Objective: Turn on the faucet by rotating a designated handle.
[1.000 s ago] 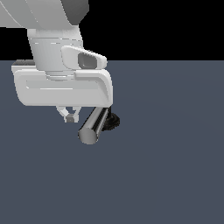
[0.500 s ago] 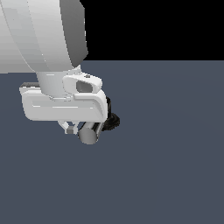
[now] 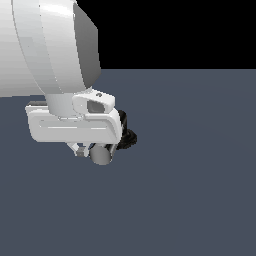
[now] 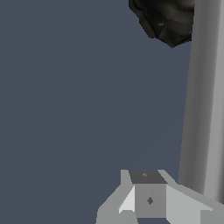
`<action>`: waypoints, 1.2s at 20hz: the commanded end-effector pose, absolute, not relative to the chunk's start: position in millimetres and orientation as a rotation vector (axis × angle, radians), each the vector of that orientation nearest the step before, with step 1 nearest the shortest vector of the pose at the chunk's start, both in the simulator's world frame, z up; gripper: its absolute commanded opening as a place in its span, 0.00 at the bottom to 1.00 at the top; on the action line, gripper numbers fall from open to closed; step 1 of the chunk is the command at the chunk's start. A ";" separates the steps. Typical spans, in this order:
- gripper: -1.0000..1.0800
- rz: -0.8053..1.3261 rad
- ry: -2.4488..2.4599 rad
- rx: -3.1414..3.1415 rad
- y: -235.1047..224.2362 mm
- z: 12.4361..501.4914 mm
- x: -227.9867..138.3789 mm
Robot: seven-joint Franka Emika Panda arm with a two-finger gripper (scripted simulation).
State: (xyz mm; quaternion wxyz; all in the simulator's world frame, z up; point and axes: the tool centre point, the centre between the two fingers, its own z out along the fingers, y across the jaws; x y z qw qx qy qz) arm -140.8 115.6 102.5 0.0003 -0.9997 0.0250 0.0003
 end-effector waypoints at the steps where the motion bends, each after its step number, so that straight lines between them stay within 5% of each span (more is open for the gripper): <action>1: 0.00 0.000 0.079 -3.140 115.7 102.2 -140.4; 24: 0.00 0.000 0.079 -3.140 15.3 102.3 -138.8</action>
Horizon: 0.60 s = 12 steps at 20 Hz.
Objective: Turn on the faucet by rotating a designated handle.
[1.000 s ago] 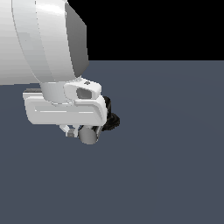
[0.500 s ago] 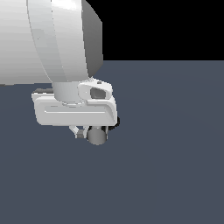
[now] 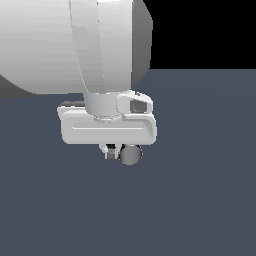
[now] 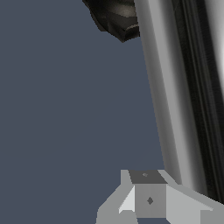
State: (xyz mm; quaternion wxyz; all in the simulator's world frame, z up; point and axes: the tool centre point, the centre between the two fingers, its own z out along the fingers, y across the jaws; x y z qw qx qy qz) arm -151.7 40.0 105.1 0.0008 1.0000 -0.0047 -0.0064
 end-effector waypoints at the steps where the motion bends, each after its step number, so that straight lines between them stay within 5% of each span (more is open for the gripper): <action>1: 0.00 0.000 -0.079 3.141 10.4 102.3 -138.7; 12: 0.00 0.000 -0.079 3.141 -43.7 102.3 -137.4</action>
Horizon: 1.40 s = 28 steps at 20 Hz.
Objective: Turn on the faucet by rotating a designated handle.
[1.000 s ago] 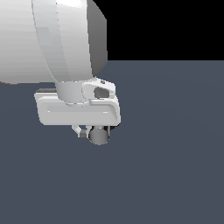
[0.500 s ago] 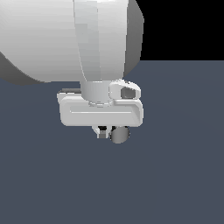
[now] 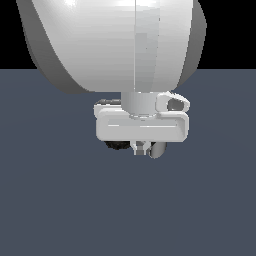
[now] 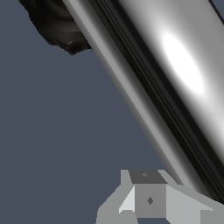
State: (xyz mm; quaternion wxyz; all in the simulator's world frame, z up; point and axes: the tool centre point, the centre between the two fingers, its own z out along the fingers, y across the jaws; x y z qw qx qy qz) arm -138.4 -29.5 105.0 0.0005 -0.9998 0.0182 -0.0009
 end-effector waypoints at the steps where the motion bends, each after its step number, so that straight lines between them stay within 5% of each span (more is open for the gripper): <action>1: 0.00 0.000 0.079 -3.140 -48.6 102.3 -137.2; 28: 0.00 -0.004 0.063 -3.141 -111.8 103.6 -68.3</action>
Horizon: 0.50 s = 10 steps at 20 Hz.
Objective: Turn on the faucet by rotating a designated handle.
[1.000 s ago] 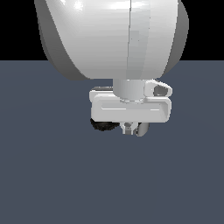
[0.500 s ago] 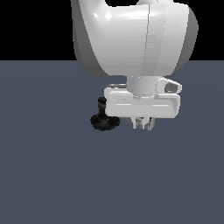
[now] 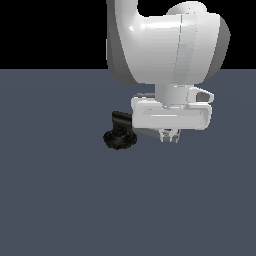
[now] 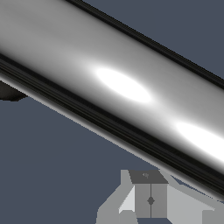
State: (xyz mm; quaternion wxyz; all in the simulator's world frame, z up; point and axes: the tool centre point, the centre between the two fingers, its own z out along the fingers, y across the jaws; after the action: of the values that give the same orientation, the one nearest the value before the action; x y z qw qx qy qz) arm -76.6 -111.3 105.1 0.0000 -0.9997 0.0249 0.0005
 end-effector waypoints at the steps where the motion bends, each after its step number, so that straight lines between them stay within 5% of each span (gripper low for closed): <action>1: 0.00 -0.004 0.063 -3.141 -114.4 103.6 -65.6; 10: 0.00 -0.002 0.070 -3.141 -140.3 103.0 -42.4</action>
State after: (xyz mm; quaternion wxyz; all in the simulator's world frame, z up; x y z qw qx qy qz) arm -47.5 -133.1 105.1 0.0007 -0.9998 0.0203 -0.0003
